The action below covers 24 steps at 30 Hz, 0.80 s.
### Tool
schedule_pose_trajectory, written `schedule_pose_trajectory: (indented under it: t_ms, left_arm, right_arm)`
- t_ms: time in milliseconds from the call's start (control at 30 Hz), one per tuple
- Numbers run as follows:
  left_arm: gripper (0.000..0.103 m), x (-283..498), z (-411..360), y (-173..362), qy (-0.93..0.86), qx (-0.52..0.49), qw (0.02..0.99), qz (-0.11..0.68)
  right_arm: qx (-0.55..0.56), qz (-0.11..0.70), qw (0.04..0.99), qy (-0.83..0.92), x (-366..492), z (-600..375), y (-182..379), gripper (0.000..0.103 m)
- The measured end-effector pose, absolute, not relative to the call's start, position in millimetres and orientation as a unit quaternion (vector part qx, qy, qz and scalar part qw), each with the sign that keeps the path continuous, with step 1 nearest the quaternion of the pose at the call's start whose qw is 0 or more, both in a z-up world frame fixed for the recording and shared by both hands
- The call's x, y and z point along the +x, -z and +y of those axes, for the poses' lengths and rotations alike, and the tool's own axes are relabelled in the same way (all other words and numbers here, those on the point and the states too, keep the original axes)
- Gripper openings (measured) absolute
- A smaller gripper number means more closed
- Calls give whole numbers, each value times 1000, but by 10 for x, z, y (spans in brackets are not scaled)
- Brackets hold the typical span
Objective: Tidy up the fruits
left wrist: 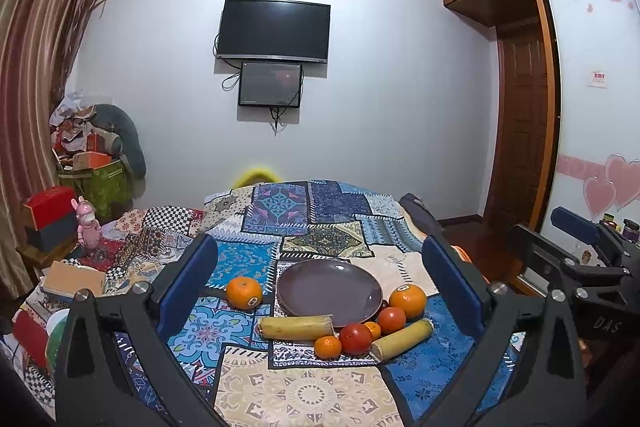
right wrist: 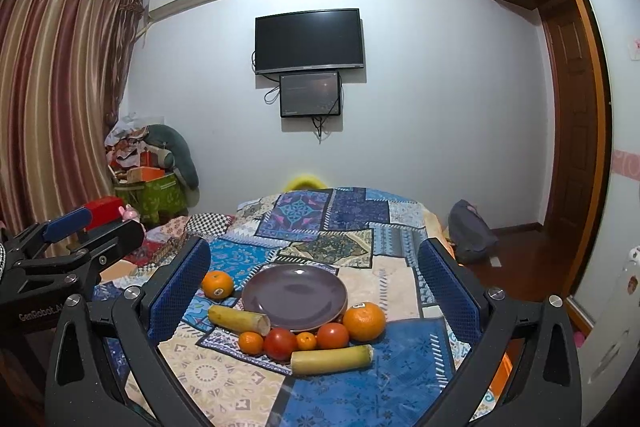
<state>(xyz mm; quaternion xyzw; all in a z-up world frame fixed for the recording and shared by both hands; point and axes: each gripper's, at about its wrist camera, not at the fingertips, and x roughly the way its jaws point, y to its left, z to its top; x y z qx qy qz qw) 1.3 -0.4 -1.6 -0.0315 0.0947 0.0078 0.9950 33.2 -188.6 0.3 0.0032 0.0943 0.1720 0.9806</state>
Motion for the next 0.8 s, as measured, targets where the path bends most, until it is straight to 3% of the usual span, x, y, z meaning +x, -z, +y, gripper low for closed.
schedule_pose_trajectory:
  t_ms: [800]
  left_arm:
    - [103, 13, -43, -7, -10, -26, 995, 93]
  right_arm:
    - [7, 95, 980, -175, 344, -1887, -1, 103]
